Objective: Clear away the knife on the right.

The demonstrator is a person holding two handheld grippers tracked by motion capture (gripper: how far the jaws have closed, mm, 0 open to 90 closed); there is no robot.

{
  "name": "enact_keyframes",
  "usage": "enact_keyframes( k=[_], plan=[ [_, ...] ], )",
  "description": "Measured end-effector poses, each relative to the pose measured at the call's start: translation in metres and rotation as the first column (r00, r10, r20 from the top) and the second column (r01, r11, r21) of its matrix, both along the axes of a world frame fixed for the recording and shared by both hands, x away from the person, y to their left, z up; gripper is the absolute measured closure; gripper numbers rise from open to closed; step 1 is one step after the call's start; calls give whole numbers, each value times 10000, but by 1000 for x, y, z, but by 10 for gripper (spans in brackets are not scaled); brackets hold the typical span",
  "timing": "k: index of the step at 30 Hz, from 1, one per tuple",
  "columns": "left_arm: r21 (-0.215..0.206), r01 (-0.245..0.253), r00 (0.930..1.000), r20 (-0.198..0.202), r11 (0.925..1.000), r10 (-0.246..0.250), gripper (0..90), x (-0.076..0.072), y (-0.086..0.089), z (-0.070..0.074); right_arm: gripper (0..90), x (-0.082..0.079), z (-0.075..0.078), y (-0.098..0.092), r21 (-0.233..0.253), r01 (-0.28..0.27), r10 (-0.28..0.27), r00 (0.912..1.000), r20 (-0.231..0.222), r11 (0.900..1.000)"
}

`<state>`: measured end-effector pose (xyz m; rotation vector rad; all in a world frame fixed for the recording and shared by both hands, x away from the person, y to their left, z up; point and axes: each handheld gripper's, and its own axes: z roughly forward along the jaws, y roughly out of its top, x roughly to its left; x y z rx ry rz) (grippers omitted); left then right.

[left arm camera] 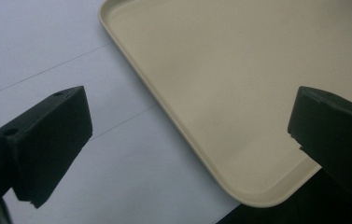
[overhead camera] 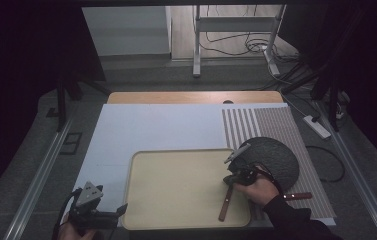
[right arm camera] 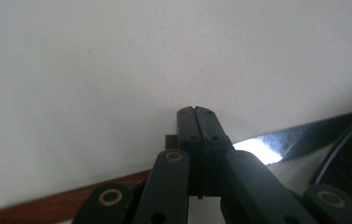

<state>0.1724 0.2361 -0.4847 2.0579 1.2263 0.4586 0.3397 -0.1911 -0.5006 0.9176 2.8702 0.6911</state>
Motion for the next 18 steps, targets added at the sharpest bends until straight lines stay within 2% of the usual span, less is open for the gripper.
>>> enact_keyframes(
  k=[3, 10, 14, 18],
  plan=[
    [8, 5, 10000, -1, 10000, -5, 0, 0, 0, 0, 900, -6, 0, -1, -54, -70, 70, 10000, -43, 10000],
    [-11, -13, 10000, 5, 10000, 13, 0, 0, 0, 0, 900, -31, 0, 7, -79, -747, 745, 9969, -261, 9972],
    [-12, -14, 10000, 14, 10000, 14, 0, 0, 0, 0, 900, -36, 1, 3, -226, -689, 684, 9974, -226, 9974],
    [-9, -17, 10000, 13, 10000, 17, 0, 0, 0, 0, 900, -36, 2, -10, -350, -298, 293, 9995, -141, 9989]
  ],
)
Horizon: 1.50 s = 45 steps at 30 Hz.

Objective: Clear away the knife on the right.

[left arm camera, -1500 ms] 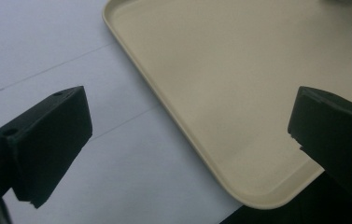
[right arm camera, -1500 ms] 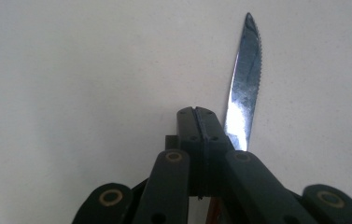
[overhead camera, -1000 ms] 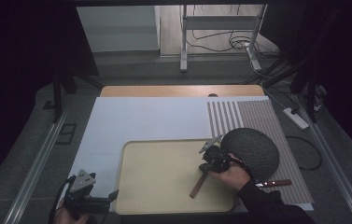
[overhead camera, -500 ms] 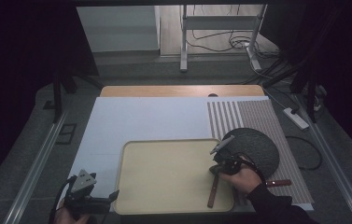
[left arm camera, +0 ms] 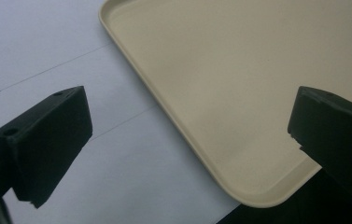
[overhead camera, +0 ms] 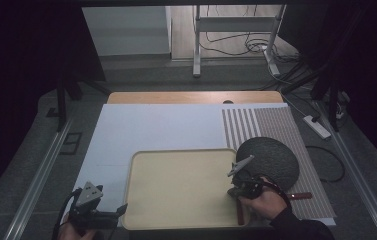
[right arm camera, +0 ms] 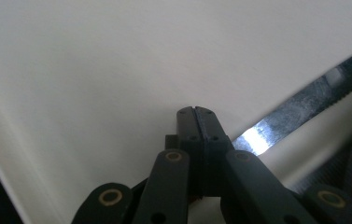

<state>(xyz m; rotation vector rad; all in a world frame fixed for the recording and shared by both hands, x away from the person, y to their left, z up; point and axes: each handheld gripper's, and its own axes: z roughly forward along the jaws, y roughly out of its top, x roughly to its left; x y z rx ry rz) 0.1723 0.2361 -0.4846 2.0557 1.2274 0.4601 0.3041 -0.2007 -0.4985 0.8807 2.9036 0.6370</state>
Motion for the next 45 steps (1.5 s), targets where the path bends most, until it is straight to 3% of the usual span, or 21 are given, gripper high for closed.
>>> enact_keyframes(
  k=[4, 7, 9, 17, 23, 29, 37, 45],
  plan=[
    [29, 18, 10000, -10, 10000, -18, 0, 0, 0, 0, 900, 4, 0, -9, 175, 289, -287, 9995, -100, 9994],
    [14, 5, 10000, 2, 10000, -5, 0, 0, 0, 0, 885, 3, 1, -7, 13, 176, -176, 9998, 6, 9998],
    [6, 5, 10000, 2, 10000, -5, 0, 0, 0, 0, 856, 3, 2, -7, 208, 225, -225, 9997, -11, 9995],
    [-68, -25, 10000, 82, 10000, 26, 0, -1, 1, 0, 624, 5, 16, -15, 961, 590, -664, 9949, 762, 9936],
    [-156, -90, 9999, 75, 9998, 92, 0, -1, 3, 1, 475, 2, 25, -21, 1078, 783, -937, 9848, 1463, 9911],
    [-196, -140, 9999, 9, 9997, 140, 0, -2, 4, 1, 361, -1, 33, -32, 1306, 1130, -1365, 9728, 1874, 9850],
    [-477, -158, 9999, 45, 9987, 160, 0, -2, 7, 1, 256, -8, 38, -54, 1730, 1577, -1913, 9611, 1991, 9722],
    [-601, -186, 9998, 41, 9980, 189, 0, -2, 9, 1, 209, -15, 41, -74, 2075, 1923, -2343, 9509, 2020, 9591]
  ],
)
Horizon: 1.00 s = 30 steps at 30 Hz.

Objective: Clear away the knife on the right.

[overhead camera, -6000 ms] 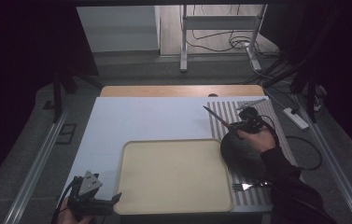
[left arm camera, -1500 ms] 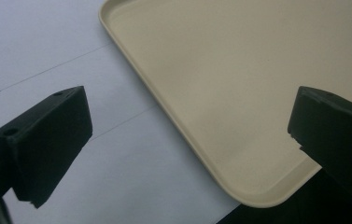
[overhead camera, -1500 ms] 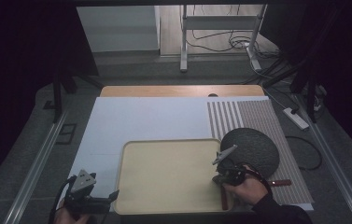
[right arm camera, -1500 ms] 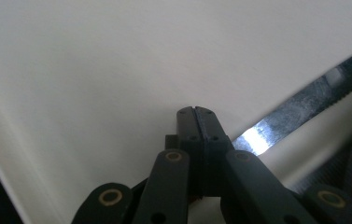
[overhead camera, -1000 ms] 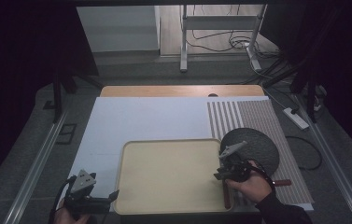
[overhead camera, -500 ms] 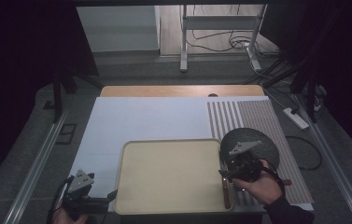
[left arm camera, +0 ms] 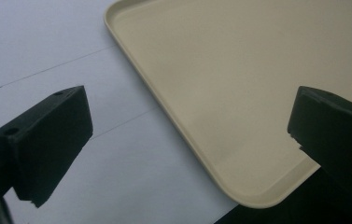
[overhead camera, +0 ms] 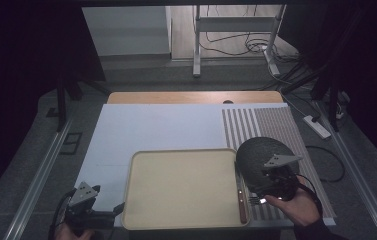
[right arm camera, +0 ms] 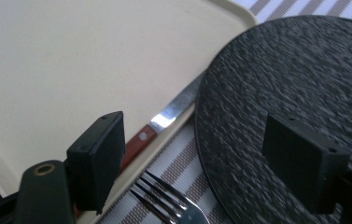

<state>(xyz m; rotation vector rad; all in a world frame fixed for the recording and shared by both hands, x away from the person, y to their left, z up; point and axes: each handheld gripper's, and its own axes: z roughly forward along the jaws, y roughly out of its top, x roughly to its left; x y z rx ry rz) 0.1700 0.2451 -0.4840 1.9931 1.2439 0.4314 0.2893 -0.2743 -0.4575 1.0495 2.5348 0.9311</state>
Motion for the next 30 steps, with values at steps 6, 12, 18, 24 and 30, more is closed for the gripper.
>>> enact_keyframes(
  k=[6, 12, 18, 24, 30],
  plan=[
    [-92, -31, 10000, 36, 10000, 31, 0, 0, 1, 0, 178, -4, 2, -12, 215, 352, -353, 9994, 45, 9991],
    [-41, 5, 10000, 69, 10000, -5, 0, -1, 0, 0, 153, -8, 2, -24, 327, 668, -670, 9977, 50, 9972],
    [-103, -19, 10000, 96, 9999, 20, 0, -1, 1, 0, 116, -12, 2, -34, 483, 990, -997, 9949, 124, 9939],
    [-53, 10, 10000, 94, 10000, -10, 0, -1, 0, 0, 89, -16, 3, -44, 648, 1245, -1267, 9914, 314, 9901],
    [-57, 41, 9999, 121, 10000, -40, 0, -1, 0, 0, 76, -21, 3, -54, 825, 1560, -1607, 9855, 539, 9843]
  ],
)
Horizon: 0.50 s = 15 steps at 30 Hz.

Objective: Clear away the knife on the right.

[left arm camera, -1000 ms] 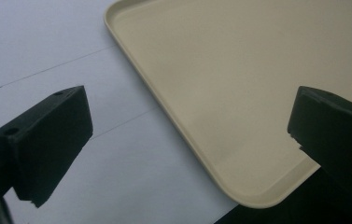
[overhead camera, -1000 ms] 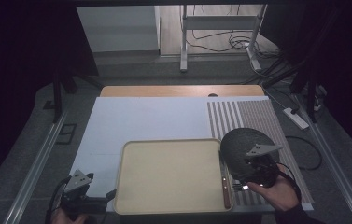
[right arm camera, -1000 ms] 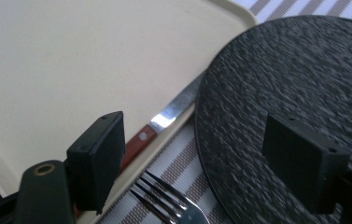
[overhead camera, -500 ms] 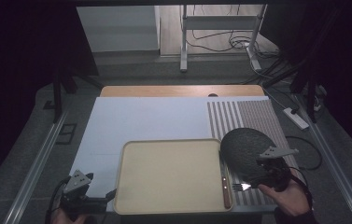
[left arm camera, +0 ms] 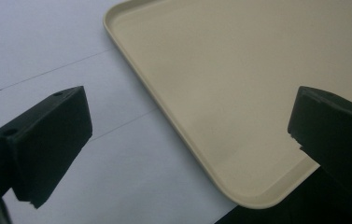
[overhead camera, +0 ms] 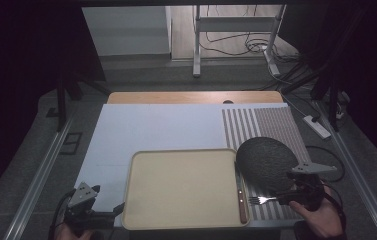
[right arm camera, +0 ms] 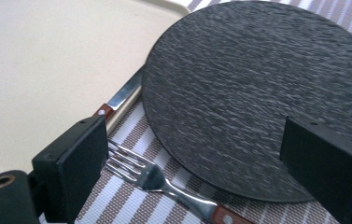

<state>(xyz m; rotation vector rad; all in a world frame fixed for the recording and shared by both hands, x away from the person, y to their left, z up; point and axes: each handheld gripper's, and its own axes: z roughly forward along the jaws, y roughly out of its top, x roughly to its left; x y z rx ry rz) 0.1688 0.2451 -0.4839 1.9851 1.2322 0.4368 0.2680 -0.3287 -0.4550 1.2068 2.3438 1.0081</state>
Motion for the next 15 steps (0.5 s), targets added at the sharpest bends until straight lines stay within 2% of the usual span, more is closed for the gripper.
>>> enact_keyframes(
  k=[7, 12, 15],
  plan=[
    [23, 46, 10000, 46, 10000, -46, 0, -1, 0, 0, 63, -5, -2, -14, 330, 693, -696, 9975, 94, 9971],
    [-8, 43, 10000, 54, 10000, -43, 0, -1, 1, 0, 51, -7, -6, -20, 499, 902, -894, 9958, -168, 9947],
    [0, 46, 10000, 55, 10000, -46, 0, -1, 1, 0, 51, -8, -10, -22, 546, 823, -805, 9961, -357, 9951]
  ],
)
